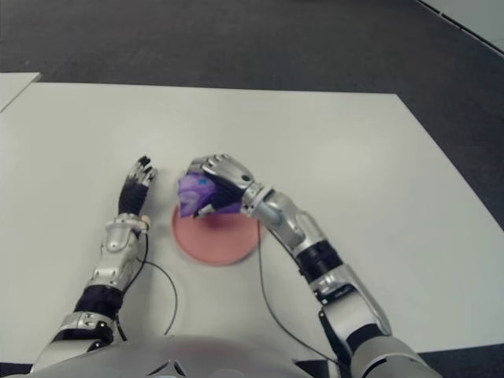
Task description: Put the tissue paper into the plate.
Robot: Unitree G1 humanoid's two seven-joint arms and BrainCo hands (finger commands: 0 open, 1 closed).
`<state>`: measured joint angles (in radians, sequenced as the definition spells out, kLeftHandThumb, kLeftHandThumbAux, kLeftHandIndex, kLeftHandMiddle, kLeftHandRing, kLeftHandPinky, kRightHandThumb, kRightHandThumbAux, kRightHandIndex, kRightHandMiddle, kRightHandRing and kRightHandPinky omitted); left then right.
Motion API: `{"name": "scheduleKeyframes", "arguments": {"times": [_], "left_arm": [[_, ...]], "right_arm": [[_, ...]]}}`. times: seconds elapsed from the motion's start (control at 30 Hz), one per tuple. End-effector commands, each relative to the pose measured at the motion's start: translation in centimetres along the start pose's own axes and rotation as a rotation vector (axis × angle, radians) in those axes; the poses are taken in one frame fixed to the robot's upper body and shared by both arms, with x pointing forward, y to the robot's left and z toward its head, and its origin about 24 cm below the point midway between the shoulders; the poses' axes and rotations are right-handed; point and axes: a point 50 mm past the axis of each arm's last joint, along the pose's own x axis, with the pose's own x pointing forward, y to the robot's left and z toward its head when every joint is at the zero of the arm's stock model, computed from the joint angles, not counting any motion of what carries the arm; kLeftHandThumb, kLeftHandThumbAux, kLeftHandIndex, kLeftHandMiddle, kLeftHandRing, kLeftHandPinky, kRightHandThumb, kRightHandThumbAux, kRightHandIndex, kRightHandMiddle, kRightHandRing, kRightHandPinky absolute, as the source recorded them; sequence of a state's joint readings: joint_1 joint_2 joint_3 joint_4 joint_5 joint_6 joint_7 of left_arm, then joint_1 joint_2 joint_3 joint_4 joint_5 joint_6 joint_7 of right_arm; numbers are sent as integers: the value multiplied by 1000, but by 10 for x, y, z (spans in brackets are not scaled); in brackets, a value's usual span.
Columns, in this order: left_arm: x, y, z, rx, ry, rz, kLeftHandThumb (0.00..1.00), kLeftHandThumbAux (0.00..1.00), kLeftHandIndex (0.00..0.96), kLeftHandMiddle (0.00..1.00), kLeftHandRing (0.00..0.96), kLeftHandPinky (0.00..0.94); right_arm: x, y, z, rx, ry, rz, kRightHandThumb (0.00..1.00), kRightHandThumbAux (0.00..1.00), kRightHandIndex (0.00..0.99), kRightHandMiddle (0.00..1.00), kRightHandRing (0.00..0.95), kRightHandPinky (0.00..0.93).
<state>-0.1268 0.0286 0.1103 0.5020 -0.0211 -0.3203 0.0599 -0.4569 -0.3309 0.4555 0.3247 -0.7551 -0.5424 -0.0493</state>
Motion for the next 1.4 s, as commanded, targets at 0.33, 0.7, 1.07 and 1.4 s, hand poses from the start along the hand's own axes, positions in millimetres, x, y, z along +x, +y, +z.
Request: {"name": "scheduleKeyframes", "arguments": {"times": [0.33,0.7,1.07,1.4], "left_arm": [[-3,3,-9,-1,51,3,0,494,0,0,0,0],[-2,3,-8,-4,48,1,0,513,0,0,0,0],[-3,3,-8,1,40,1,0,502,0,0,0,0],[-2,4,-8,4,47,5,0,503,0,0,0,0]], "right_arm": [[3,5,-9,-4,18,-2,953,658,380,500,535,797],[0,7,-12,23,22,62,953,659,380,498,528,799],[-9,2,-16,42,-4,263,742,560,277,388,374,405],[-19,0,-16,-44,-67,549,418,458,40,50,36,31]]}}
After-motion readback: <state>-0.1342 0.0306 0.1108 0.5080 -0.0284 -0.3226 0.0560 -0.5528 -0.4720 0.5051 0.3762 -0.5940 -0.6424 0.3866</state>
